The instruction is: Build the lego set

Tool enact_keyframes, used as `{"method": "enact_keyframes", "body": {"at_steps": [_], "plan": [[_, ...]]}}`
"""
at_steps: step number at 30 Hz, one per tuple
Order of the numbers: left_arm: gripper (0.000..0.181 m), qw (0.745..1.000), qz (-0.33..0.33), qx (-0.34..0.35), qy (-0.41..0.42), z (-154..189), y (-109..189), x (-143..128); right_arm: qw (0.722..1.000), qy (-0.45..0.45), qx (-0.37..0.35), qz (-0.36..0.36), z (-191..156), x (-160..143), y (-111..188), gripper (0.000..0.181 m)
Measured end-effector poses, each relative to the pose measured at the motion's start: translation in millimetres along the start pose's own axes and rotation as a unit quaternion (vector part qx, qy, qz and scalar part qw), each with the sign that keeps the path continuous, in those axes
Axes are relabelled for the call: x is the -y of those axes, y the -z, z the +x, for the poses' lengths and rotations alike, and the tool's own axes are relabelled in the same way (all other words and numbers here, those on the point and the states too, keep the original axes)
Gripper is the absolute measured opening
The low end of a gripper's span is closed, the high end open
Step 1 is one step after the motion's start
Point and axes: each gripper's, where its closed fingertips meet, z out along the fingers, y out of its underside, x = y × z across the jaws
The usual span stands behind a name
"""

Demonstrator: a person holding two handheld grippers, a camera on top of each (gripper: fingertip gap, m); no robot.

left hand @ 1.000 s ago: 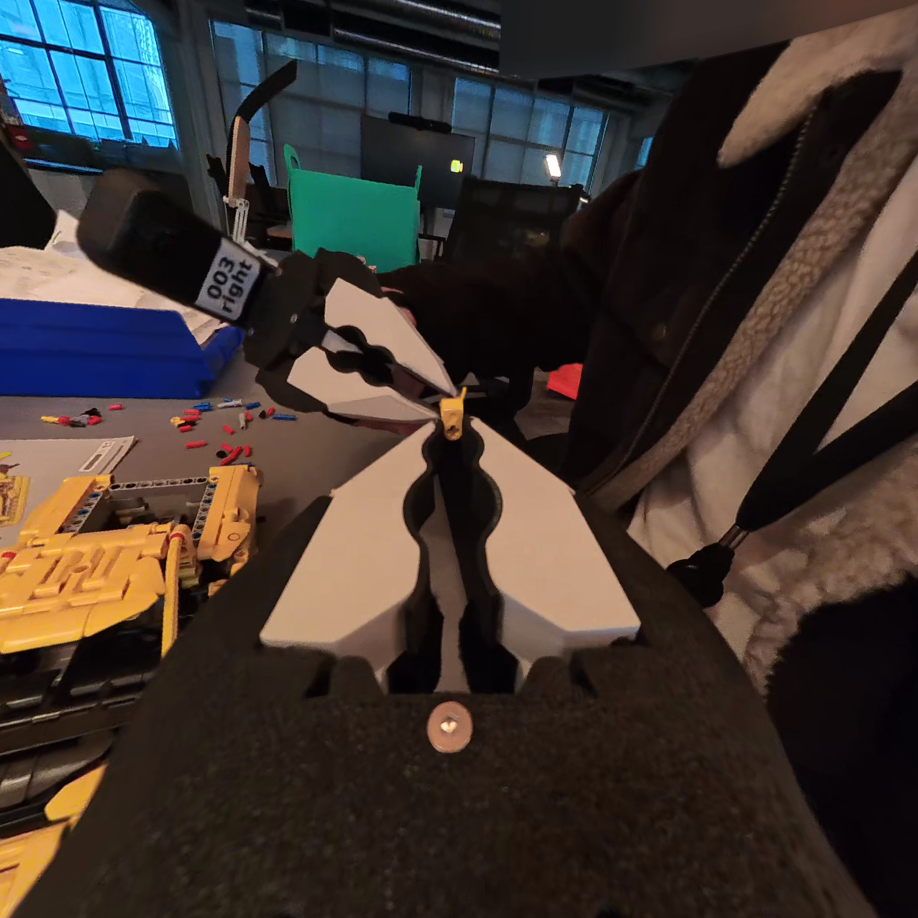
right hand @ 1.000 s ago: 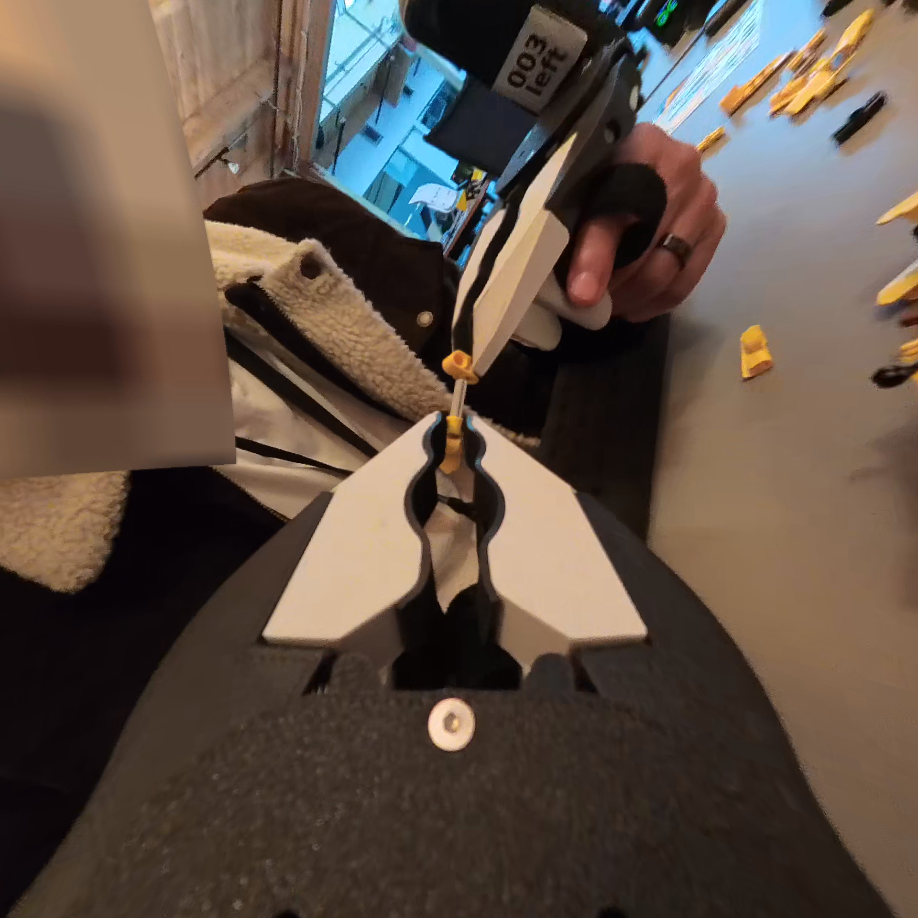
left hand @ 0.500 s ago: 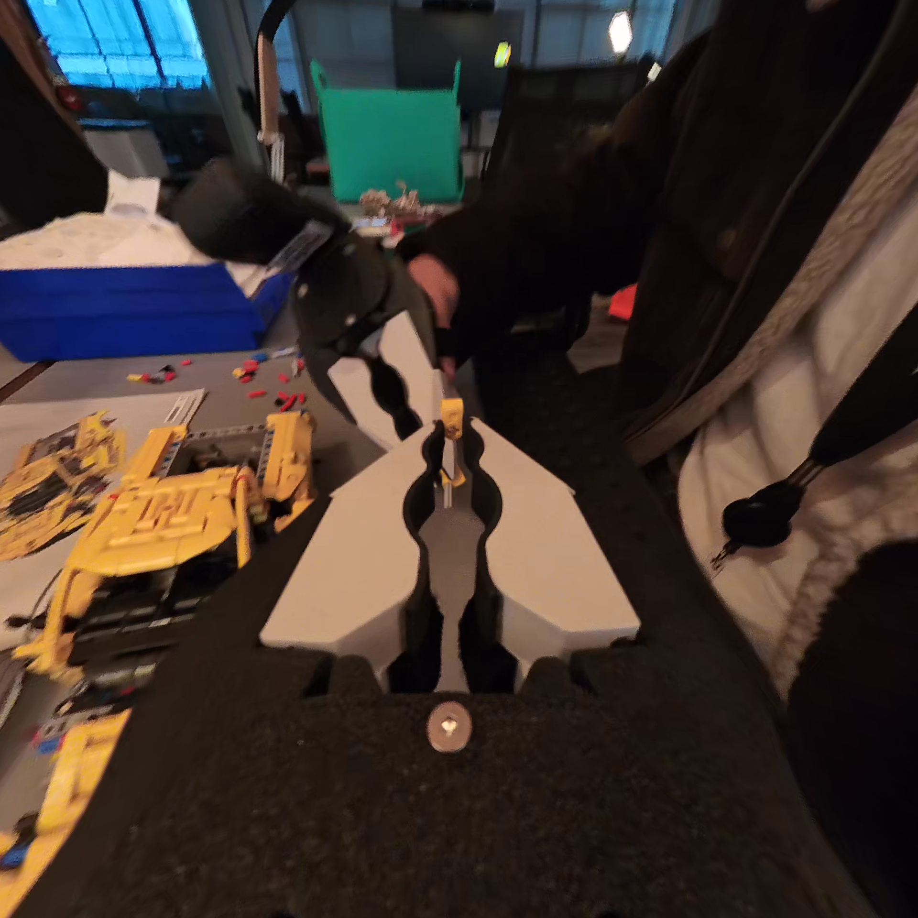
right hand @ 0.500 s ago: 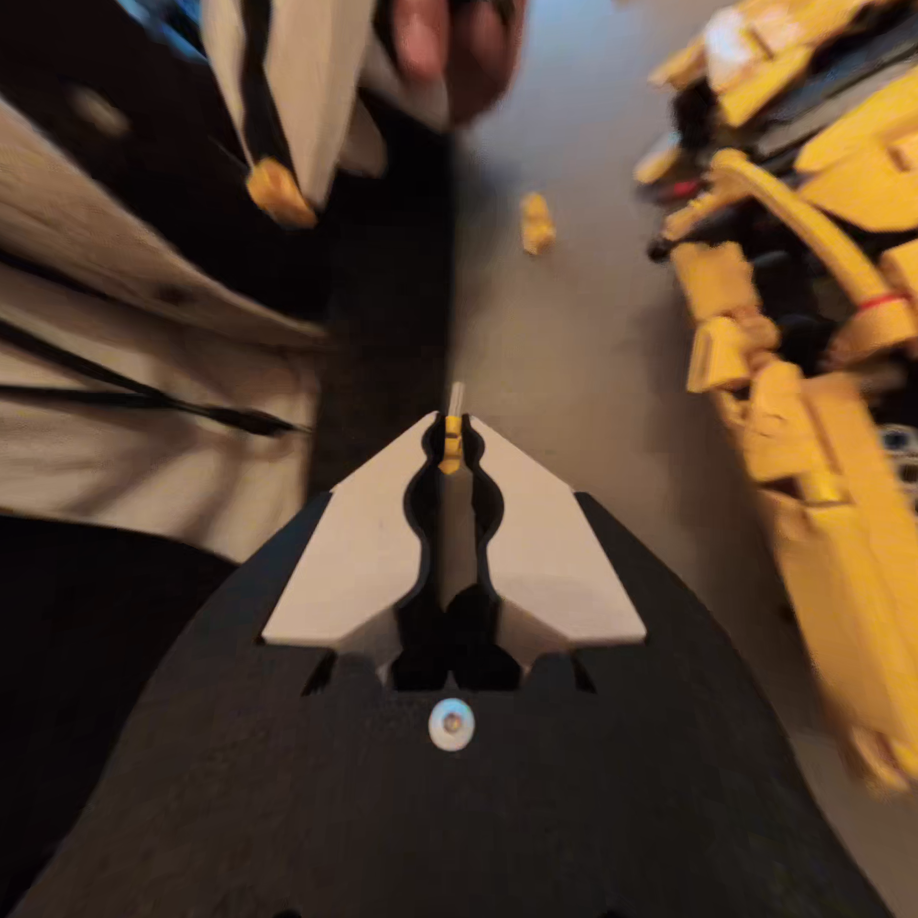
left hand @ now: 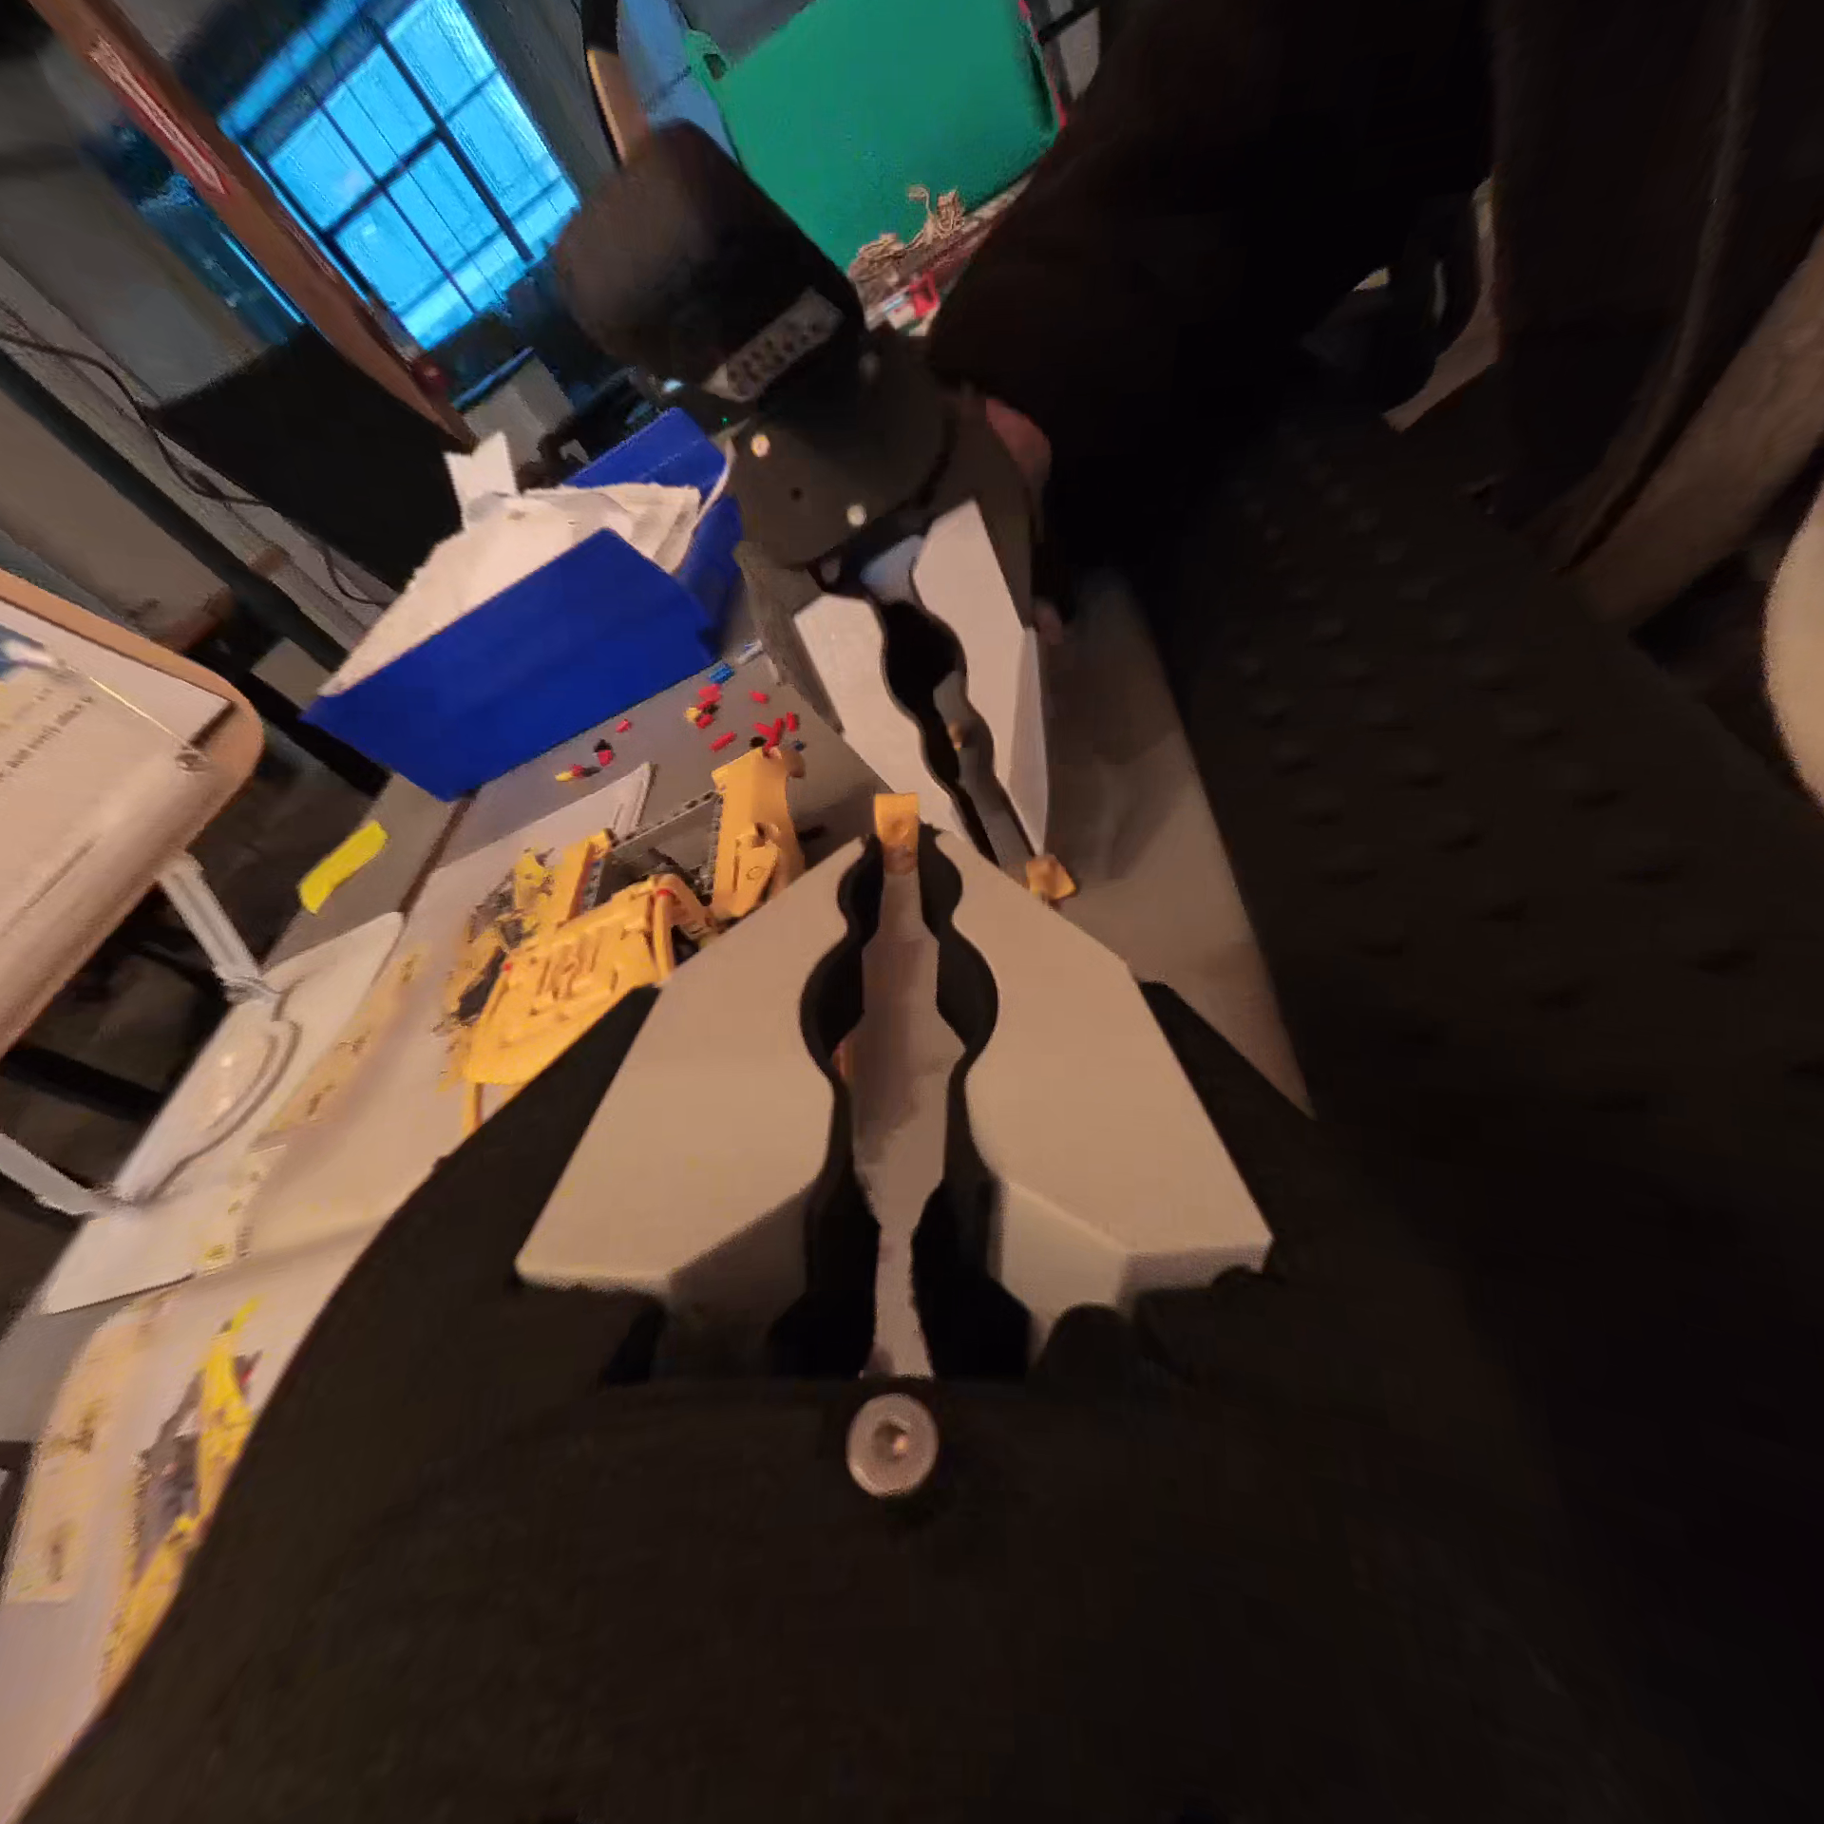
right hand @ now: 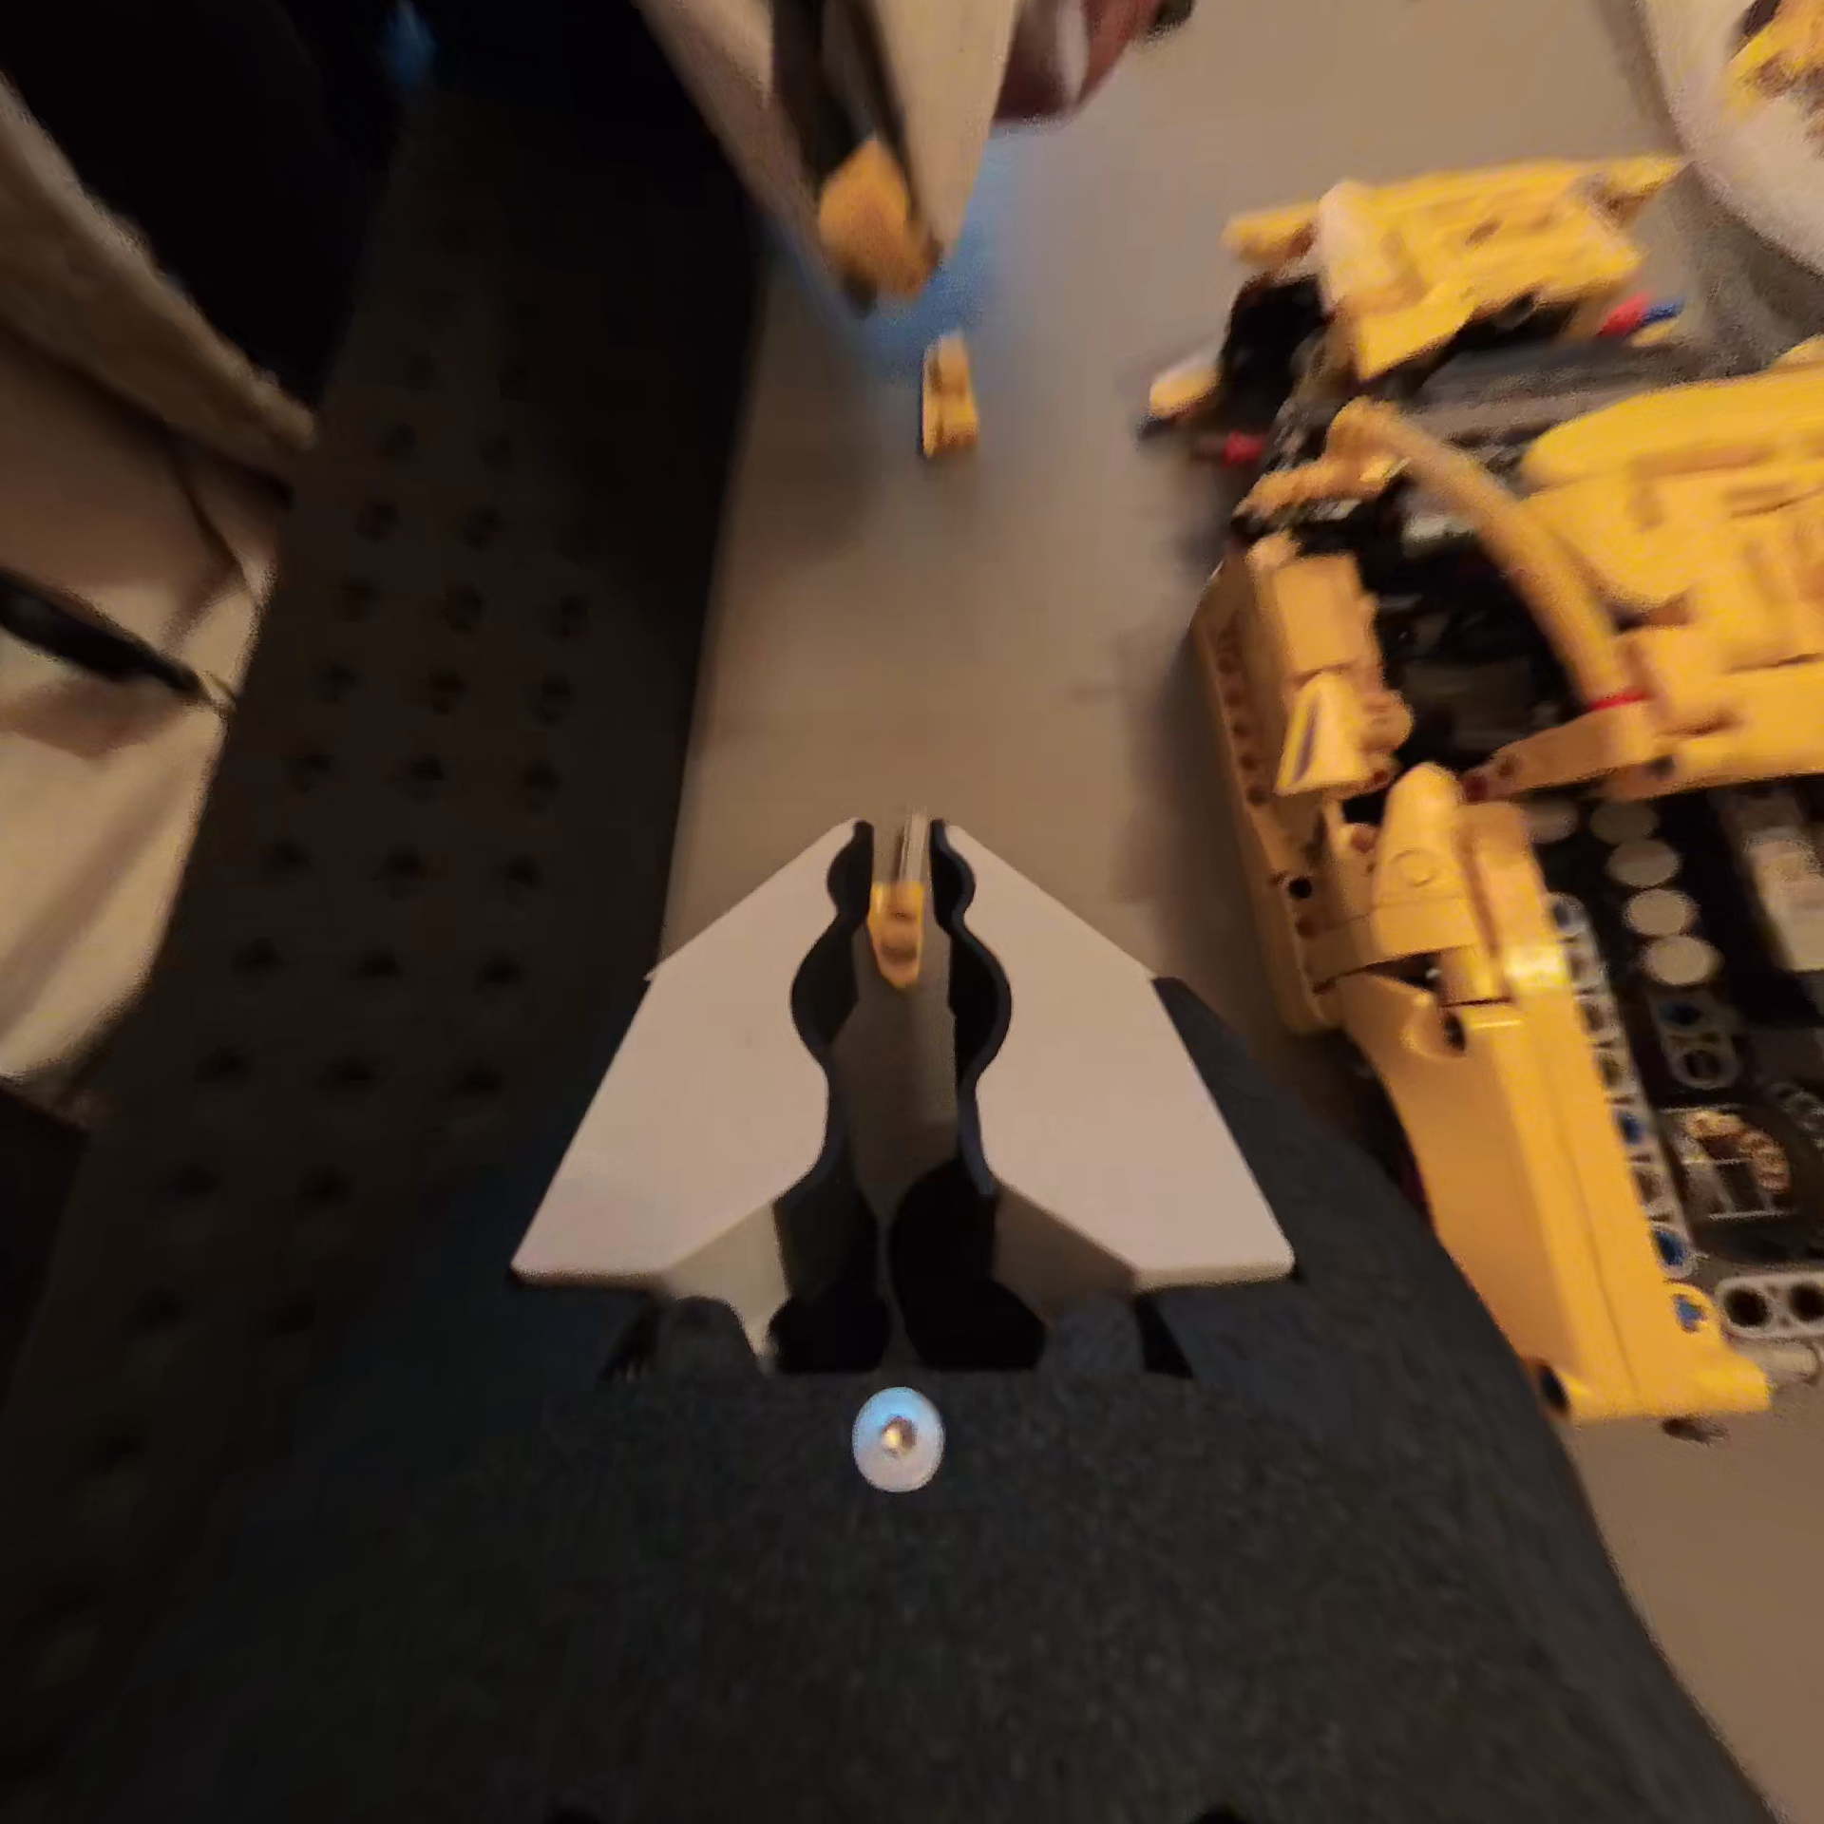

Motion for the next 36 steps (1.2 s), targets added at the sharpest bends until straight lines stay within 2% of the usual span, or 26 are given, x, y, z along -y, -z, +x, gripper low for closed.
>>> {"method": "enact_keyframes", "body": {"at_steps": [2, 3, 5, 7, 9, 15, 22, 26, 30, 32, 36], "plan": [[0.006, 1.0, -0.003, 0.006, -0.014, 0, 1, -3, 0.994, -0.054, 0.023, 0.087, 0, 33, 13, 0.015], [0.006, 1.0, 0.001, 0.012, -0.021, -1, 1, -2, 0.983, -0.102, 0.051, 0.143, -1, 52, 21, 0.016], [0.006, 0.999, 0.013, 0.024, -0.04, -2, 0, 2, 0.939, -0.199, 0.147, 0.239, -7, 86, 33, 0.035], [0.006, 0.997, 0.016, 0.031, -0.066, 0, -3, 6, 0.917, -0.25, 0.188, 0.246, -7, 93, 27, 0.04], [0.006, 0.995, 0.015, 0.034, -0.09, 4, -5, 8, 0.909, -0.259, 0.211, 0.248, -12, 95, 20, 0.034], [0.006, 0.995, 0.024, 0.033, -0.092, 8, -5, 12, 0.914, -0.248, 0.224, 0.23, -17, 90, 14, 0.016], [0.006, 0.997, 0.03, 0.035, -0.064, 7, -6, 15, 0.903, -0.261, 0.244, 0.24, -18, 90, 17, 0.016], [0.009, 0.999, 0.01, 0.046, 0.024, 0, -8, 8, 0.906, -0.27, 0.207, 0.251, -7, 87, 14, 0.015], [0.014, 0.98, 0.026, 0.089, 0.173, -24, 1, 9, 0.938, -0.216, 0.091, 0.256, 14, 80, 18, 0.015], [0.023, 0.954, 0.058, 0.09, 0.281, -37, 5, 11, 0.953, -0.161, 0.024, 0.256, 20, 80, 23, 0.015], [0.027, 0.865, 0.12, 0.022, 0.487, -45, 3, 13, 0.964, -0.006, -0.133, 0.23, 28, 83, 31, 0.016]]}}
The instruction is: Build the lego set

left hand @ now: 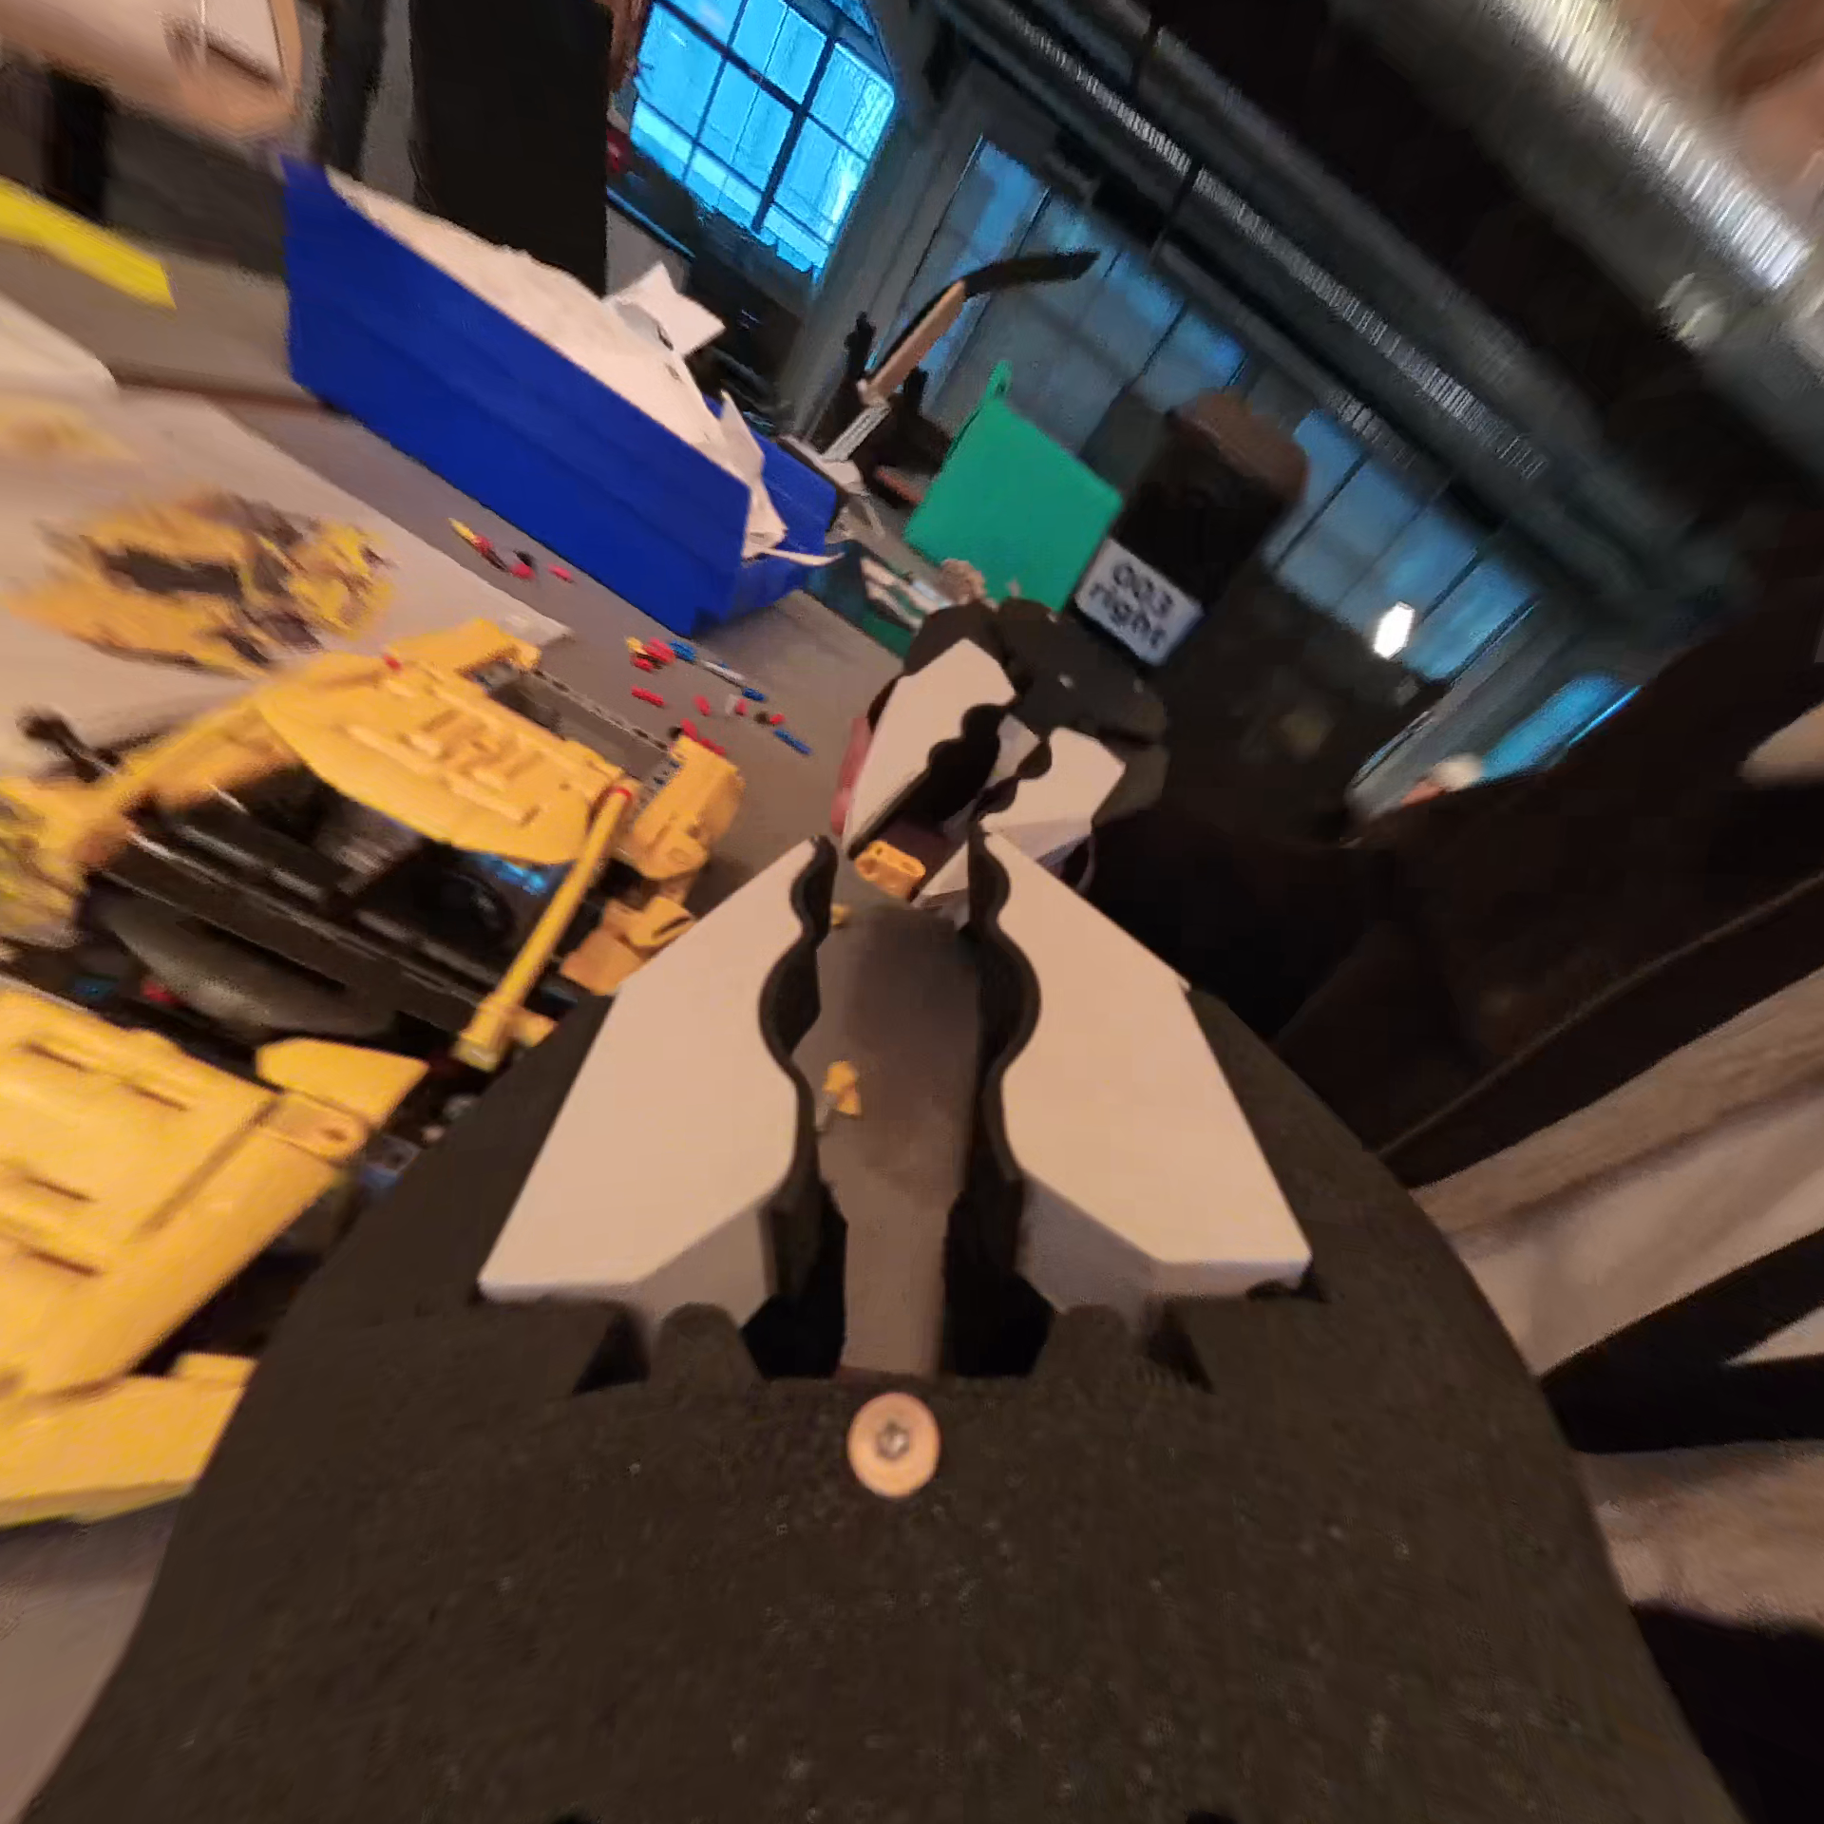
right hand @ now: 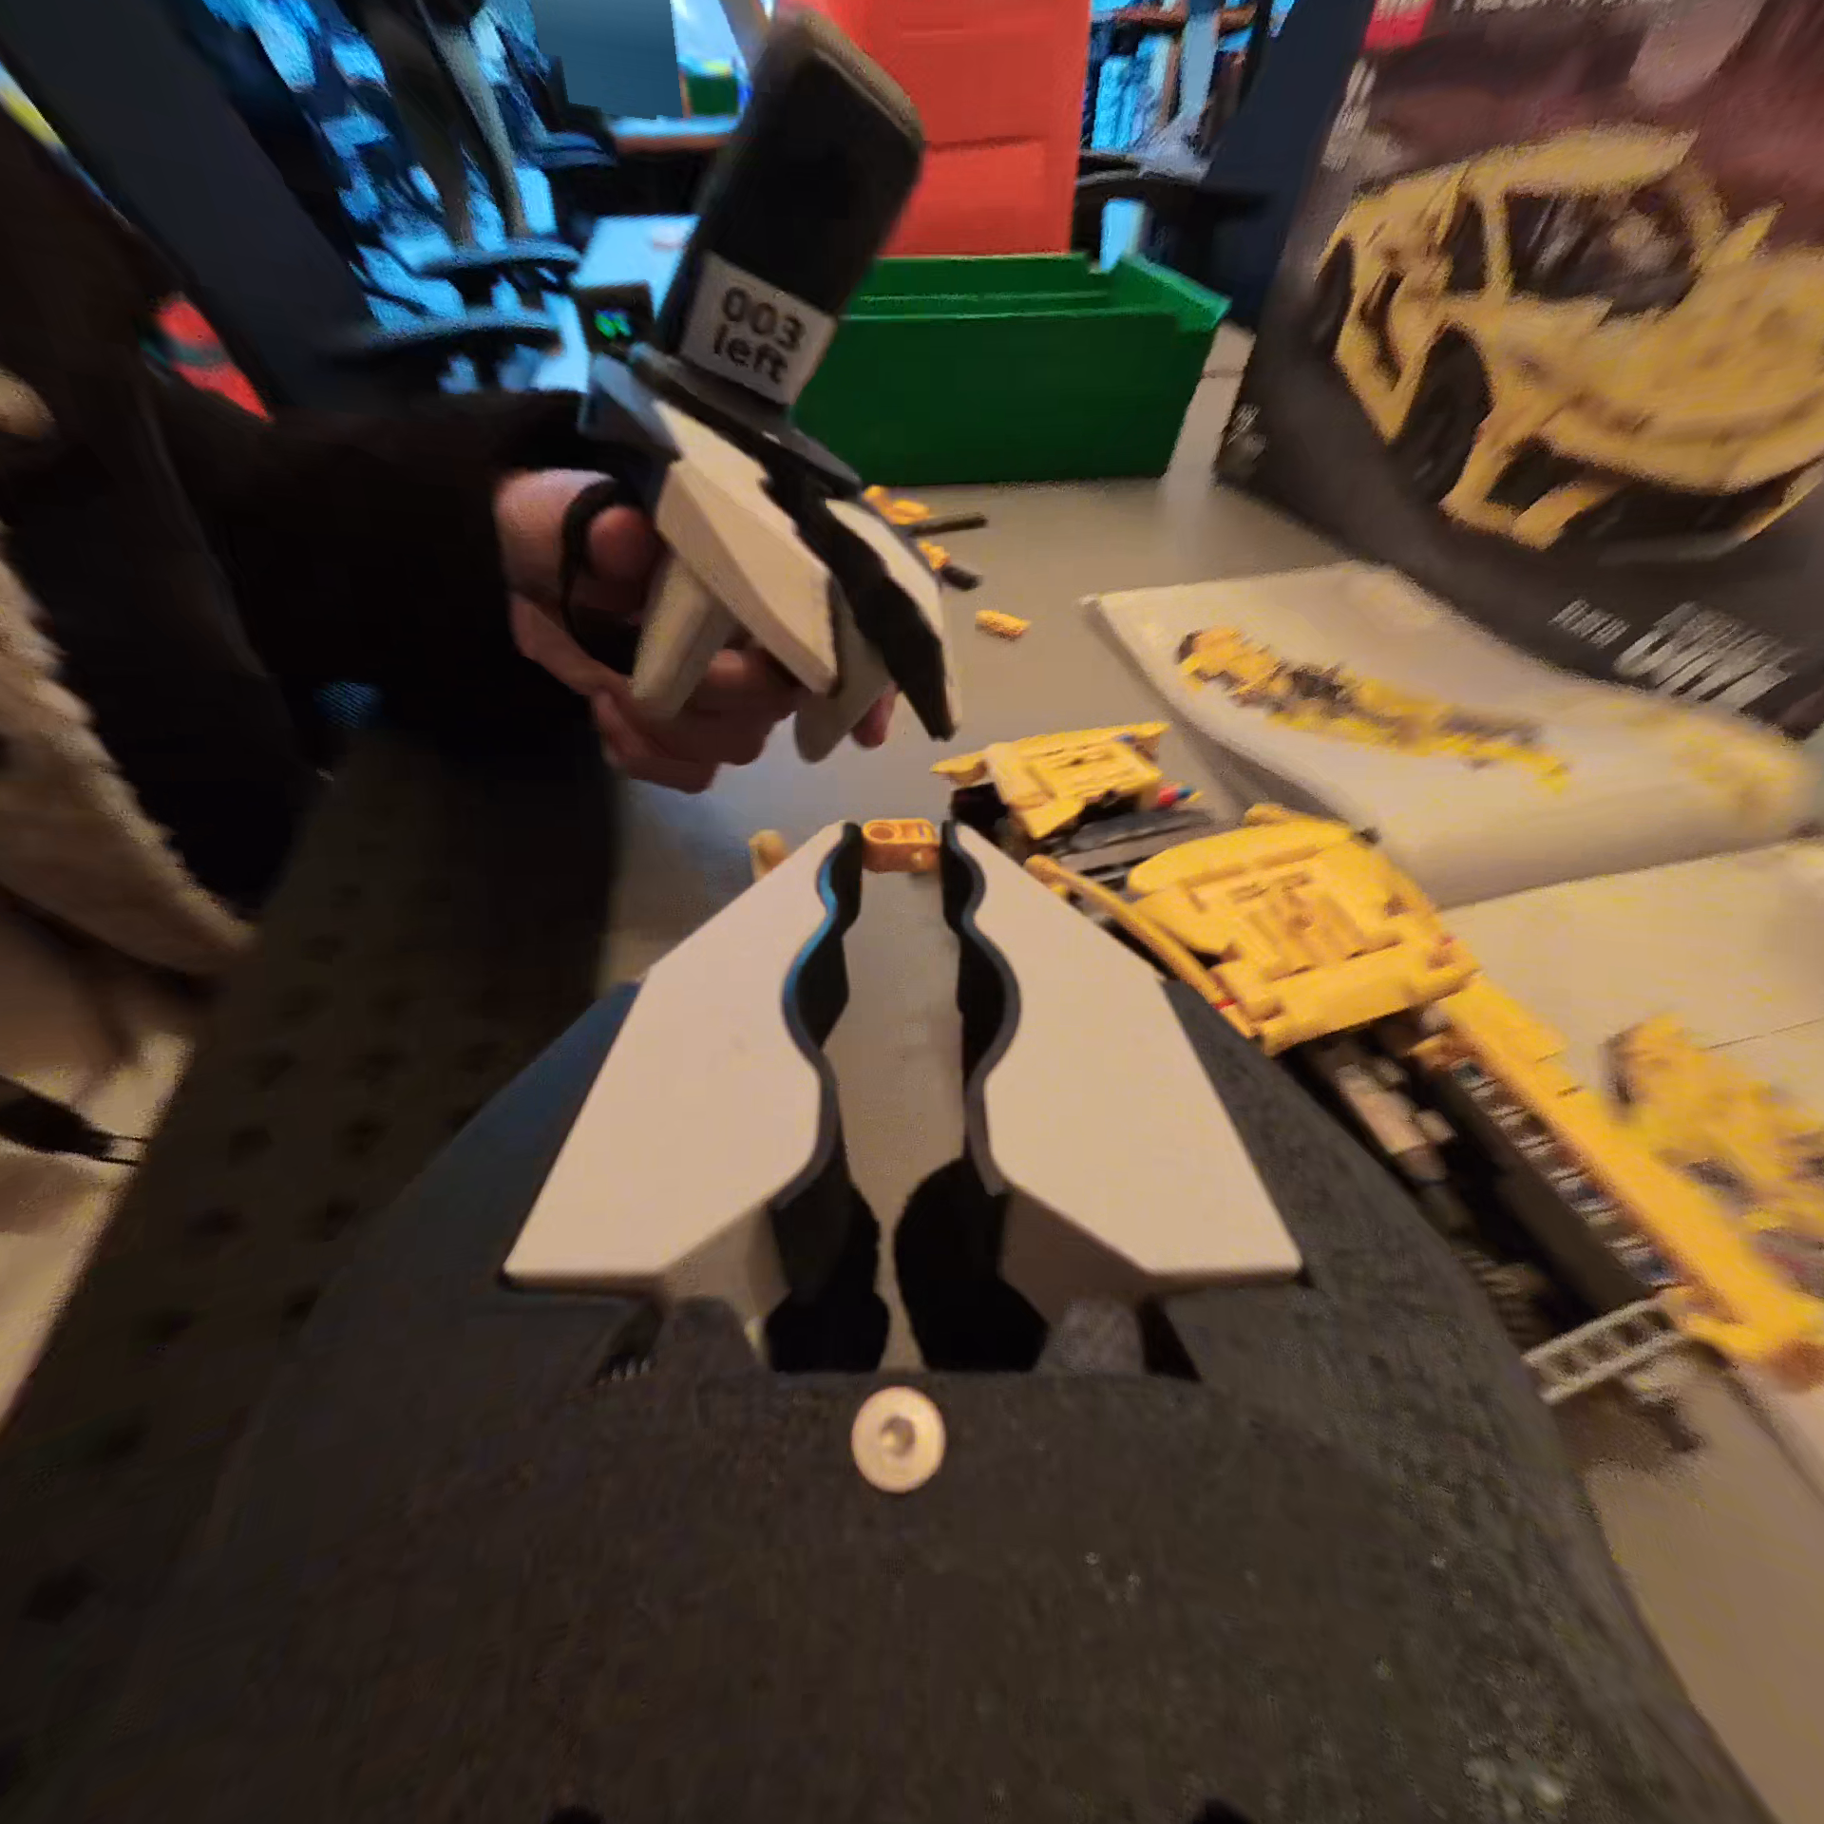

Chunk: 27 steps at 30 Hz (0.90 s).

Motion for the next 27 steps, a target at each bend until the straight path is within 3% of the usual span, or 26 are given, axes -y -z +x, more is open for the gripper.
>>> {"method": "enact_keyframes", "body": {"at_steps": [4, 7, 12, 27], "plan": [[0.026, 0.986, 0.008, -0.056, 0.157, 3, -9, -6, 0.988, 0.138, -0.065, -0.011, -2, 6, -1, 0.015], [0.025, 0.973, 0.002, -0.08, 0.218, 4, -13, -11, 0.973, 0.206, -0.099, 0.0, -6, 14, 0, 0.015], [0.007, 0.957, 0.015, -0.115, 0.266, 7, -11, -7, 0.972, 0.217, -0.094, 0.001, -10, 15, -2, 0.015], [0.007, 0.943, 0.008, -0.16, 0.293, 13, -6, -9, 0.98, 0.187, -0.07, 0.024, -17, 17, -5, 0.016]]}}
